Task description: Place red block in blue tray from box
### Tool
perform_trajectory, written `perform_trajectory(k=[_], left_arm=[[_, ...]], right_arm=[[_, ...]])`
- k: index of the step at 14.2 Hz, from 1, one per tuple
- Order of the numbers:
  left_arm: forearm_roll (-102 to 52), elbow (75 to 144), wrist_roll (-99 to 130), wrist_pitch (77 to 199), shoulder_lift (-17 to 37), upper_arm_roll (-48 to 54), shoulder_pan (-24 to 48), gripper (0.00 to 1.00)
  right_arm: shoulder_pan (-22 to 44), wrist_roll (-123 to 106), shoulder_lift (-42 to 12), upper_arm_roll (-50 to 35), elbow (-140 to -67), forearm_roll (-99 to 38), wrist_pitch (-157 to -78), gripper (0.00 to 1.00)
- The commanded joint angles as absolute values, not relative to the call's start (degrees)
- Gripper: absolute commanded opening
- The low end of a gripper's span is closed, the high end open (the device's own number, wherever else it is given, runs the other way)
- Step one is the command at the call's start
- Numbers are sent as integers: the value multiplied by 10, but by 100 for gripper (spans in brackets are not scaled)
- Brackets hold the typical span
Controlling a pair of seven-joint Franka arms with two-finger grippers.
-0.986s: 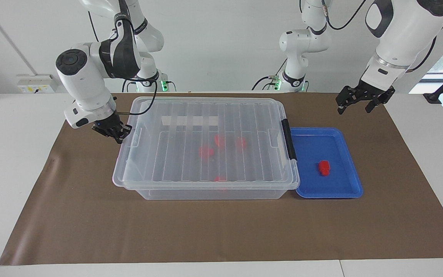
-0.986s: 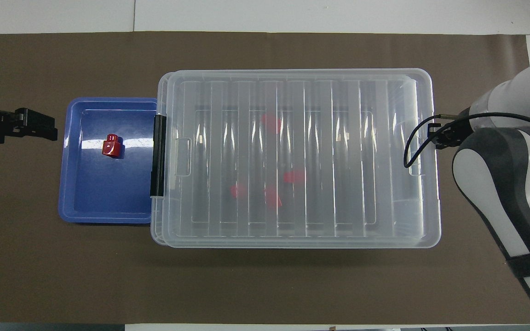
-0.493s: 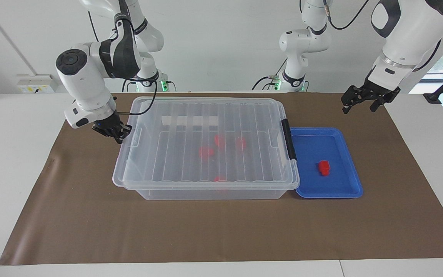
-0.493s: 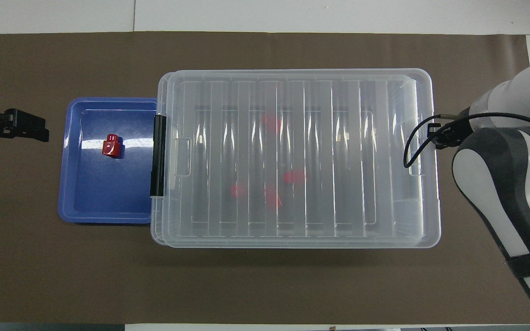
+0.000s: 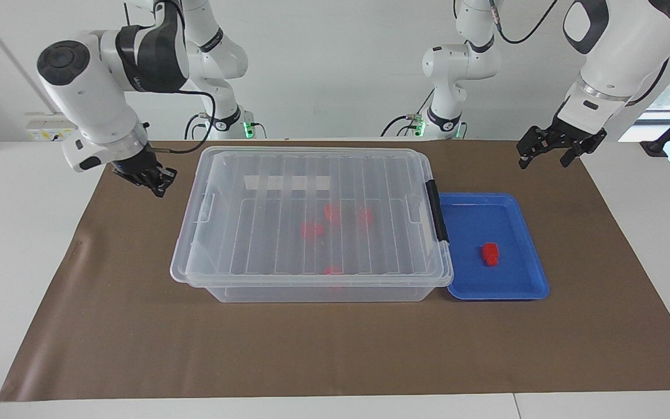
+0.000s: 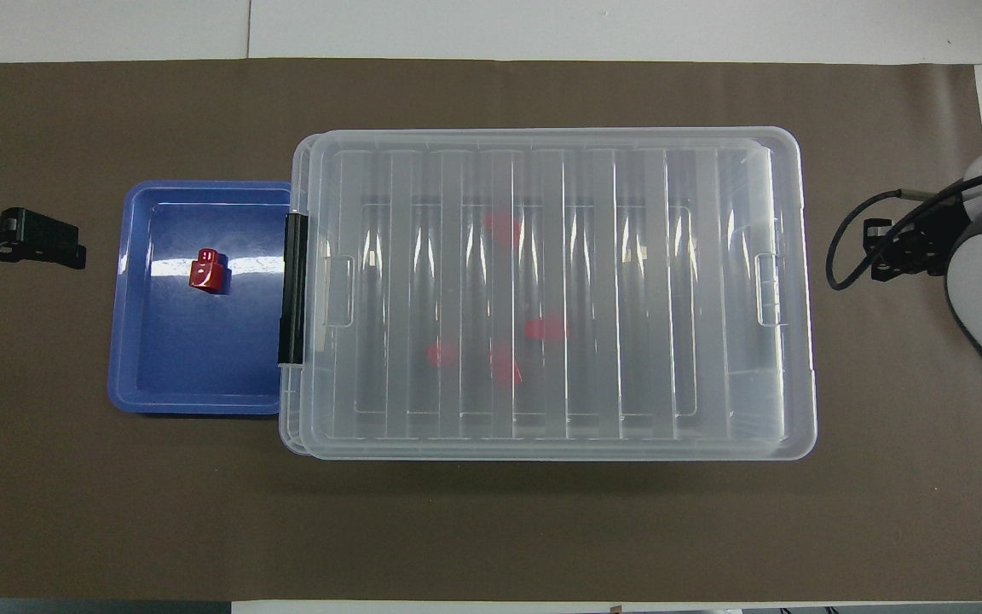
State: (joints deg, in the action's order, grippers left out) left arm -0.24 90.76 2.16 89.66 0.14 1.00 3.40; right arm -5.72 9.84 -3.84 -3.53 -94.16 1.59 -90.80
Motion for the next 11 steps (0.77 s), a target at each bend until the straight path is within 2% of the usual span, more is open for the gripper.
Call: perform_trajectory(k=[1,4,11], left_arm=[[-12,921,14,893,-11,1,45,100],[-11,923,16,891,-12,1,41,100],[-11,922,16,891,-12,1,39,100]], right_arm=[[-62,27,-42,-8,-893,10,-849,99],[-62,23,-33,-1,-868,16,-821,100],[-62,19,-28,4,-868,18,-837,100]])
